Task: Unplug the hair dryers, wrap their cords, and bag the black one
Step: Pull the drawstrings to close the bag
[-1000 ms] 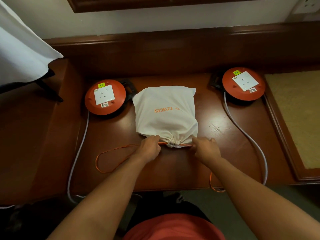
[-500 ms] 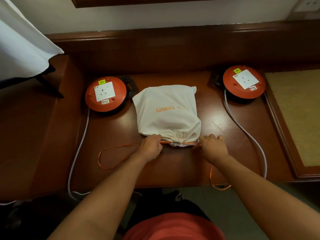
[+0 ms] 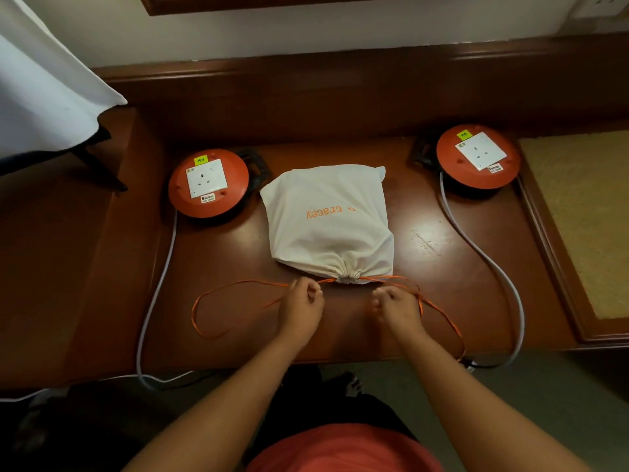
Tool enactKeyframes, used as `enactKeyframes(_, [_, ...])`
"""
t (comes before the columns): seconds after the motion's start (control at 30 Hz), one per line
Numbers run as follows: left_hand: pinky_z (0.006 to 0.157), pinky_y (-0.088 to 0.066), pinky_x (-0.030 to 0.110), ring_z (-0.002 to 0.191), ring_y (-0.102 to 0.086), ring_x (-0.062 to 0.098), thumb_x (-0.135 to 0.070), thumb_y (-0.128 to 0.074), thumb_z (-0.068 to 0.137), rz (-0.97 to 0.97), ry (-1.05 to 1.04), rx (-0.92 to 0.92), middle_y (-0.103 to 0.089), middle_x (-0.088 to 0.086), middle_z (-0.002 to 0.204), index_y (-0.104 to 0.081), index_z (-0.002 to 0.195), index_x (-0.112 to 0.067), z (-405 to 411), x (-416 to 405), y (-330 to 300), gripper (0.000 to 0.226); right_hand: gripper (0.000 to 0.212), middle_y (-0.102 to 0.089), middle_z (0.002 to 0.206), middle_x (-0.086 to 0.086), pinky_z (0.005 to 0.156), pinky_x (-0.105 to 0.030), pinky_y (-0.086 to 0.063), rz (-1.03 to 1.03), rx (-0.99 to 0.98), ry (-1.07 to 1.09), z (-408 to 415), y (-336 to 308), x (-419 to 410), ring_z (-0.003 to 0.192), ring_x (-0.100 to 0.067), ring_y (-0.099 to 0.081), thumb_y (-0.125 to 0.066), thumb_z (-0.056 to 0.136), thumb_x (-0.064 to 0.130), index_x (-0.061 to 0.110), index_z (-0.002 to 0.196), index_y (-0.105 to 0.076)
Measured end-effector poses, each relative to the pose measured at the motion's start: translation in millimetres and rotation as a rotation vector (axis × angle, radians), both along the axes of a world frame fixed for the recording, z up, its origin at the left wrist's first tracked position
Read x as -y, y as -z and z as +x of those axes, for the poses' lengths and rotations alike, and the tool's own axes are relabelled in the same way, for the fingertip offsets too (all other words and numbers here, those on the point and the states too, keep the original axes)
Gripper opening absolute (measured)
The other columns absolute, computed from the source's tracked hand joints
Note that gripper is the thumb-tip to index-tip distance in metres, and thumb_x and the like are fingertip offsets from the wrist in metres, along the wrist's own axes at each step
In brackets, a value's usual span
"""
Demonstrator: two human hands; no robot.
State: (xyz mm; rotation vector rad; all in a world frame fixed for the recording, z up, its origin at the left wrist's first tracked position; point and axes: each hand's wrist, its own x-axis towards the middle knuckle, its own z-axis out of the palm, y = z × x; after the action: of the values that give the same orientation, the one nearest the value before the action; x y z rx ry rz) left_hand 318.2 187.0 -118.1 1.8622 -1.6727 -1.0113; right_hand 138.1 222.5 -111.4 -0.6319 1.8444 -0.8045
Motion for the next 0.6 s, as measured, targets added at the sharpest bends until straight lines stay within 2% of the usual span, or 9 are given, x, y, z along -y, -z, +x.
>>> enactKeyframes(0.07, [0.058,-0.041,0.025,0.064,-0.055,0.019,-0.018,-0.054,0.095,0.52,-0.255,-0.356,-0.06,0.006,0.077,-0.061,0.09,-0.009,-15,0,-2,0.012,0.024,-0.054,0.066,-0.005,0.054,-0.027,-0.037,0.118,0.392,0.268,13,-2,11,0.061,-0.019,-0.051,-0.047,0.098,0.026,0.012,0.082,-0.059])
enactKeyframes(0.1, [0.056,-0.04,0.022,0.061,-0.054,0.016,-0.024,-0.05,0.098,0.692,-0.349,-0.515,-0.059,0.006,0.076,-0.059,0.09,-0.01,-20,1,-2,0.019,0.027,-0.055,0.069,-0.006,0.055,-0.028,-0.039,0.152,0.487,0.345,15,-1,17,0.063,-0.018,-0.053,-0.044,0.099,0.03,0.009,0.087,-0.057])
enactKeyframes(0.17, [0.062,-0.043,0.024,0.069,-0.056,0.016,-0.037,-0.043,0.101,0.829,-0.476,-0.749,-0.061,0.006,0.082,-0.057,0.09,-0.013,-26,6,2,0.03,0.033,-0.057,0.075,-0.006,0.059,-0.03,-0.043,0.185,0.554,0.44,18,-1,28,0.067,-0.02,-0.055,-0.044,0.098,0.037,0.007,0.091,-0.056])
enactKeyframes(0.23, [0.067,-0.043,0.026,0.077,-0.057,0.017,-0.044,-0.04,0.1,0.834,-0.586,-0.897,-0.061,0.005,0.088,-0.056,0.089,-0.014,-31,14,5,0.036,0.031,-0.055,0.075,-0.006,0.06,-0.031,-0.043,0.196,0.573,0.511,20,2,38,0.067,-0.019,-0.054,-0.048,0.097,0.036,0.008,0.086,-0.055])
enactKeyframes(0.3, [0.067,-0.042,0.025,0.077,-0.056,0.015,-0.041,-0.041,0.101,0.796,-0.688,-0.966,-0.059,0.004,0.086,-0.054,0.087,-0.015,-35,22,7,0.032,0.023,-0.053,0.074,-0.004,0.059,-0.029,-0.043,0.213,0.563,0.547,22,4,43,0.066,-0.017,-0.053,-0.052,0.095,0.03,0.01,0.083,-0.054])
enactKeyframes(0.43, [0.062,-0.042,0.023,0.069,-0.056,0.013,-0.02,-0.048,0.099,0.691,-0.787,-0.925,-0.057,0.003,0.079,-0.052,0.086,-0.017,-35,32,5,0.015,0.007,-0.053,0.072,-0.002,0.056,-0.026,-0.042,0.239,0.507,0.575,26,5,46,0.062,-0.014,-0.053,-0.051,0.093,0.013,0.012,0.087,-0.053])
enactKeyframes(0.6, [0.064,-0.045,0.026,0.07,-0.06,0.016,-0.015,-0.045,0.099,0.563,-0.709,-0.868,-0.062,0.005,0.086,-0.054,0.086,-0.019,-29,30,-4,0.016,0.012,-0.059,0.073,-0.003,0.055,-0.026,-0.043,0.151,0.449,0.628,23,-1,36,0.062,-0.015,-0.058,-0.049,0.091,0.004,0.011,0.086,-0.056])
